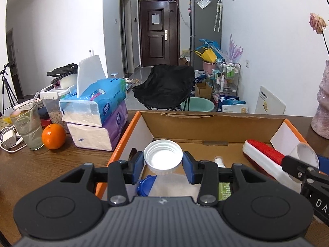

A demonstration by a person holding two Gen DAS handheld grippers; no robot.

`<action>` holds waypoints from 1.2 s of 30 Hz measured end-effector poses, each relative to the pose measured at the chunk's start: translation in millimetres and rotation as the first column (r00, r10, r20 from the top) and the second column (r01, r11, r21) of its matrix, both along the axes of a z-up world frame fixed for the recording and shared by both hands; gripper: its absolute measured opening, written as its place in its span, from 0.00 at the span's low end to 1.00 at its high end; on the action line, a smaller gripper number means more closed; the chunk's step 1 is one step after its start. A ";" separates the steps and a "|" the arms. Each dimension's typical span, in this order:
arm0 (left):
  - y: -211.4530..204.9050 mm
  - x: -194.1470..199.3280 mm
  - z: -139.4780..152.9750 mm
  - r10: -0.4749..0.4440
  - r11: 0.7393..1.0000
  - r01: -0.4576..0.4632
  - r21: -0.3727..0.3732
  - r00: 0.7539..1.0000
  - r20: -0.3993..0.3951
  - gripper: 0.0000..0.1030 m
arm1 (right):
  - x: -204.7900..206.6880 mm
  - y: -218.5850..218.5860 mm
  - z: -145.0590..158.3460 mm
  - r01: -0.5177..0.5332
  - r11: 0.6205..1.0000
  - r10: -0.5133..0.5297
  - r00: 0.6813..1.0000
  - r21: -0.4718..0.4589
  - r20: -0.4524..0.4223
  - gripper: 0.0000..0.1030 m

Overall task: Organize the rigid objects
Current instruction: 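Open the left gripper to drop the cap while the right gripper releases the tape roll, then withdraw both tools toward the white bottle and white screw cap on the table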

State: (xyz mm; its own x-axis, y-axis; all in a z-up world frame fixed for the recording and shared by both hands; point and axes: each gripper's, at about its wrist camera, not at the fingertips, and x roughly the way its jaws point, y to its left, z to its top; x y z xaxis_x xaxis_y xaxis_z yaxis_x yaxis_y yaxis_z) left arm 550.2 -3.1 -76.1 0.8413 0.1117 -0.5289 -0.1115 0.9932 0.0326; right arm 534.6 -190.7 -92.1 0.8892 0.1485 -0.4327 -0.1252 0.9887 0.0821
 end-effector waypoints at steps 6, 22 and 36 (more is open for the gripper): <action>6.9 -3.4 3.4 0.032 0.999 -0.031 -0.011 0.999 0.029 1.00 | -0.7 -4.2 -3.8 0.050 0.999 -0.050 0.999 0.004 -0.010 0.95; 16.3 -5.6 7.4 0.049 0.997 -0.049 -0.056 0.999 0.001 1.00 | -4.6 -7.5 -1.8 0.060 0.998 -0.059 0.998 0.028 -0.025 1.00; 20.4 -45.4 25.4 0.063 0.995 -0.061 -0.074 0.998 0.022 1.00 | -41.8 -16.8 18.8 0.062 0.998 -0.062 0.998 0.006 0.011 1.00</action>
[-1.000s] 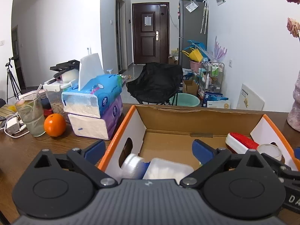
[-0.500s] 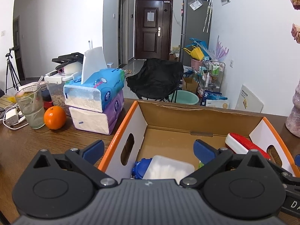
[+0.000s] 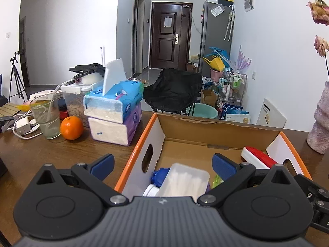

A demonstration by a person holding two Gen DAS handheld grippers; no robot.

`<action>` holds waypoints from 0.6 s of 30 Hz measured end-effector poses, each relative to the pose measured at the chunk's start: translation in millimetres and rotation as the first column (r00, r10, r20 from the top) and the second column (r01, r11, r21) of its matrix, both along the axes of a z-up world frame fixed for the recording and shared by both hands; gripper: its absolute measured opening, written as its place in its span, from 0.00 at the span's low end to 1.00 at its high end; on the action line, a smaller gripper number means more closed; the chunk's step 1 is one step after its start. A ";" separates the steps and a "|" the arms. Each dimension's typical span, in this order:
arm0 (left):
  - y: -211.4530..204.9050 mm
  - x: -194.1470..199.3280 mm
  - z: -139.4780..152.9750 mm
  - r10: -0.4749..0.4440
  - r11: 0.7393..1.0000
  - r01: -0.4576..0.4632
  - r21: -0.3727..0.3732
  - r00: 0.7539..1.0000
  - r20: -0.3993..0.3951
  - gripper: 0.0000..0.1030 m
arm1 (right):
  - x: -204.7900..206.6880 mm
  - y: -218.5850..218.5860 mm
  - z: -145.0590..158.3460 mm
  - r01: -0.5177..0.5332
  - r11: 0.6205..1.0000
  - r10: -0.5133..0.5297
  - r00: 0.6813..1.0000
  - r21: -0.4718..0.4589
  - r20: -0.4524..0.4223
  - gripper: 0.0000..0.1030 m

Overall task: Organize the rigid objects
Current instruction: 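Withdraw both tools toward the white bottle and white screw cap on the table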

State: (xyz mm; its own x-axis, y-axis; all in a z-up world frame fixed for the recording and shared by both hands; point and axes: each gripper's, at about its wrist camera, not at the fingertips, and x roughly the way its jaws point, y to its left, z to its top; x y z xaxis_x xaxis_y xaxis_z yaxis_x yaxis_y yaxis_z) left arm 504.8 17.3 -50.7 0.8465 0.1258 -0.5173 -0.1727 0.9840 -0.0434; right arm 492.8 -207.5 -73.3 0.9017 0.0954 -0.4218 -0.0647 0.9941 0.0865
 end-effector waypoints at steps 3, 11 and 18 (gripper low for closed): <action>1.6 -13.6 0.9 0.005 1.000 -0.005 -0.011 1.000 -0.001 1.00 | -8.9 -2.5 -0.9 -0.006 1.000 0.006 1.000 -0.009 -0.016 1.00; 3.3 -59.4 0.6 0.020 1.000 -0.021 -0.023 1.000 -0.018 1.00 | -47.0 -12.1 2.8 -0.028 0.999 0.027 0.999 -0.027 -0.028 1.00; -6.4 -93.3 -1.3 0.037 0.999 -0.038 -0.006 0.998 -0.050 1.00 | -83.9 -29.1 3.3 -0.080 0.997 0.079 0.996 -0.024 -0.033 1.00</action>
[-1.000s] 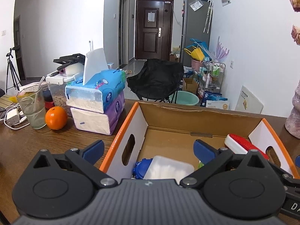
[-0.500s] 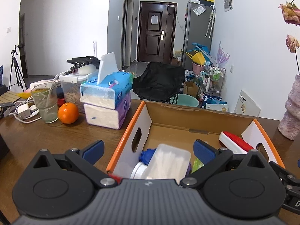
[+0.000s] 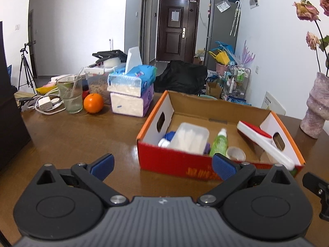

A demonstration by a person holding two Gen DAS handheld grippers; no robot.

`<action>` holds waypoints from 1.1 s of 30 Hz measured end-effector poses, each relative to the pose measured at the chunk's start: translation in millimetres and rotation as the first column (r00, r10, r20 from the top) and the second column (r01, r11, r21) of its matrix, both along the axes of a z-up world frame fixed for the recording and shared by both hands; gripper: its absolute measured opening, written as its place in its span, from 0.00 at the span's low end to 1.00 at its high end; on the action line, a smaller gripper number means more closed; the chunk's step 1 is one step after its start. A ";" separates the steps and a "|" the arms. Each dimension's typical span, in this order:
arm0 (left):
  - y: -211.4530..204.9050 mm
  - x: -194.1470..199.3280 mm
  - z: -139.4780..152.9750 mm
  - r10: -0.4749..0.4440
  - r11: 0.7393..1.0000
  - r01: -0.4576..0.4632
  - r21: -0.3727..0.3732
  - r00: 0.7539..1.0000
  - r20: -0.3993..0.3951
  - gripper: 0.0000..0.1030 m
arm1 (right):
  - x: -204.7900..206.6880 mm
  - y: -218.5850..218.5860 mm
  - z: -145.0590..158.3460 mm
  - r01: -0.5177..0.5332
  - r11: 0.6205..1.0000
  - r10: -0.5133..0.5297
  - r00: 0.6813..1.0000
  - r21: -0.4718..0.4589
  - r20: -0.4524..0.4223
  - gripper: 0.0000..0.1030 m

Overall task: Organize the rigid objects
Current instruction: 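Withdraw both tools toward the white bottle and white screw cap on the table, then close the left gripper on the white bottle lying on the table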

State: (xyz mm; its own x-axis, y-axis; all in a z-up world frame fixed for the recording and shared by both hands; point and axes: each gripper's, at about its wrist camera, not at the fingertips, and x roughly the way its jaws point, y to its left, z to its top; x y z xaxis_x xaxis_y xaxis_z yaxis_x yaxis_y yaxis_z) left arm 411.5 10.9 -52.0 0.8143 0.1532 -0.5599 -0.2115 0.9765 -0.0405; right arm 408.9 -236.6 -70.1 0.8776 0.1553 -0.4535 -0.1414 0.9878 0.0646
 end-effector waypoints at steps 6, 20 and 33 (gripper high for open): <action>-12.0 -14.5 -11.8 0.037 0.999 -0.035 0.040 0.998 -0.042 1.00 | -25.9 -11.0 -6.2 -0.083 0.995 0.082 0.996 -0.058 -0.019 1.00; -15.4 -68.5 -43.7 -0.009 1.000 0.013 0.026 0.989 -0.146 1.00 | -75.0 -34.9 -30.0 -0.081 0.994 0.075 0.994 -0.072 -0.086 1.00; -1.3 -87.9 -50.6 -0.112 0.994 0.112 -0.013 0.977 -0.181 1.00 | -107.6 -26.5 -38.3 -0.013 0.996 0.006 0.997 -0.091 -0.082 1.00</action>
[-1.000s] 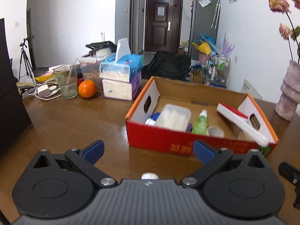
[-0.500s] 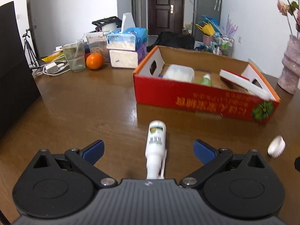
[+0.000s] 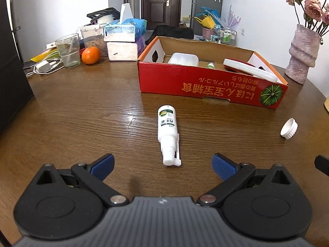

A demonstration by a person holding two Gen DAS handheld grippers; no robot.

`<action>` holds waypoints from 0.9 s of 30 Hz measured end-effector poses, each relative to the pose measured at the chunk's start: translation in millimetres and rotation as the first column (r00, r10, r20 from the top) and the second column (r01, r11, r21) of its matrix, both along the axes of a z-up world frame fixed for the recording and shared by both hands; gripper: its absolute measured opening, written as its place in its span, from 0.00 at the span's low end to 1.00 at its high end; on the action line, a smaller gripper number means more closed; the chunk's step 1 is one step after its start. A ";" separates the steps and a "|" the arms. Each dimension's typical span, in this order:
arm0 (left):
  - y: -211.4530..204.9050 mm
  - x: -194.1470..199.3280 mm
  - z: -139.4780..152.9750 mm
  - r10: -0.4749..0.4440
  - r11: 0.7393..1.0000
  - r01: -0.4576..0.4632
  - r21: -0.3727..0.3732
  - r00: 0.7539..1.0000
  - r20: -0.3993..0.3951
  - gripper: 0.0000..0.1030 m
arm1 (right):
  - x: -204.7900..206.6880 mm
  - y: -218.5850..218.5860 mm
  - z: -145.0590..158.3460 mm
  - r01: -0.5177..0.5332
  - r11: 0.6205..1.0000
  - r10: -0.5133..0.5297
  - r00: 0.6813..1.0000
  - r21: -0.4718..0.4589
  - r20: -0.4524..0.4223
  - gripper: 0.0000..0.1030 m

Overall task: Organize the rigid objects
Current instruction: 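Close the left gripper on the white bottle lying on the table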

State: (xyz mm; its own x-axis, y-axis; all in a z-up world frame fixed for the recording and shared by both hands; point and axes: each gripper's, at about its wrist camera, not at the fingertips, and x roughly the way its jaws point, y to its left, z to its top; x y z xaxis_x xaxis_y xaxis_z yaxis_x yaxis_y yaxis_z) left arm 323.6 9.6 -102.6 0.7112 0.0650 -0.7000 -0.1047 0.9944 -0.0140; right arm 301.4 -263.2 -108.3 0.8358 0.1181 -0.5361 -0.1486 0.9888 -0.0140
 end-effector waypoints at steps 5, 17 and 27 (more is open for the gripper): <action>-1.4 8.6 -1.3 -0.015 1.000 0.015 0.009 1.000 -0.002 1.00 | 6.7 3.6 -4.3 0.015 1.000 -0.015 1.000 0.003 -0.002 1.00; -12.2 66.3 -20.8 0.009 0.999 -0.008 0.033 0.999 -0.031 0.67 | 43.3 13.5 -27.1 0.054 0.998 -0.052 0.997 0.038 -0.056 1.00; -10.6 77.2 -31.2 -0.027 1.000 0.027 -0.011 1.000 -0.003 0.30 | 59.6 13.1 -34.8 0.078 0.997 -0.076 0.994 0.019 -0.078 1.00</action>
State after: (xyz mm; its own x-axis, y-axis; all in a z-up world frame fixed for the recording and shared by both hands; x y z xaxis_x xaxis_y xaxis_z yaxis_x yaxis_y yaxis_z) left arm 400.8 -1.0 -133.7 0.7106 0.0385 -0.7025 -0.0781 0.9966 -0.0244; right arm 361.0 -250.1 -143.1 0.7993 0.0673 -0.5972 -0.0715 0.9973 0.0166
